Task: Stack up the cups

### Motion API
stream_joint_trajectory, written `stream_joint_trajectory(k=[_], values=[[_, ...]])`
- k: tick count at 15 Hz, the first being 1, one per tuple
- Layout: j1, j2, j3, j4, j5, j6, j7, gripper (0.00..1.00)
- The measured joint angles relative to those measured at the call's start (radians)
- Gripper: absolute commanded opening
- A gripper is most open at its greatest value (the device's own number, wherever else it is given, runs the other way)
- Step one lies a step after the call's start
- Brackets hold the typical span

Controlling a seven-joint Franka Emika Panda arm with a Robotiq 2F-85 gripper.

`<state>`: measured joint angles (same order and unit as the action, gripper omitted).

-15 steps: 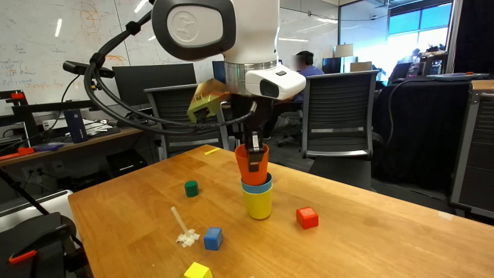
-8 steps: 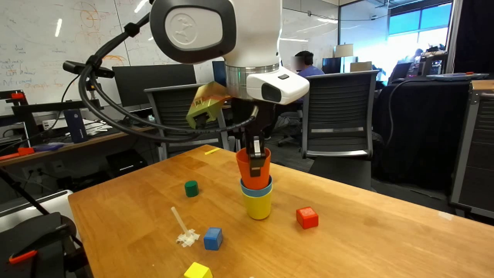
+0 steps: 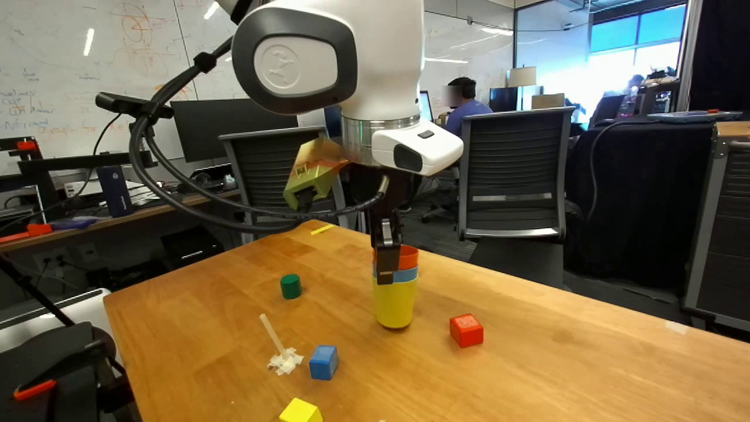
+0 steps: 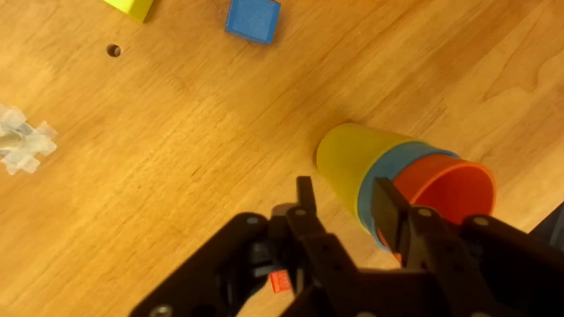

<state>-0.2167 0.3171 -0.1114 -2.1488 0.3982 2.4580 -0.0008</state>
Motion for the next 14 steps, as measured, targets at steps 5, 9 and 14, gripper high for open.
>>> stream_joint_trajectory(k=[5, 9, 14], values=[[0.0, 0.001, 0.001, 0.001, 0.003, 0.001, -0.005, 1.0], [-0.004, -0.009, 0.001, 0.001, 0.003, -0.001, -0.033, 1.0], [-0.018, -0.067, 0.0, -0.016, 0.002, -0.033, -0.139, 1.0]])
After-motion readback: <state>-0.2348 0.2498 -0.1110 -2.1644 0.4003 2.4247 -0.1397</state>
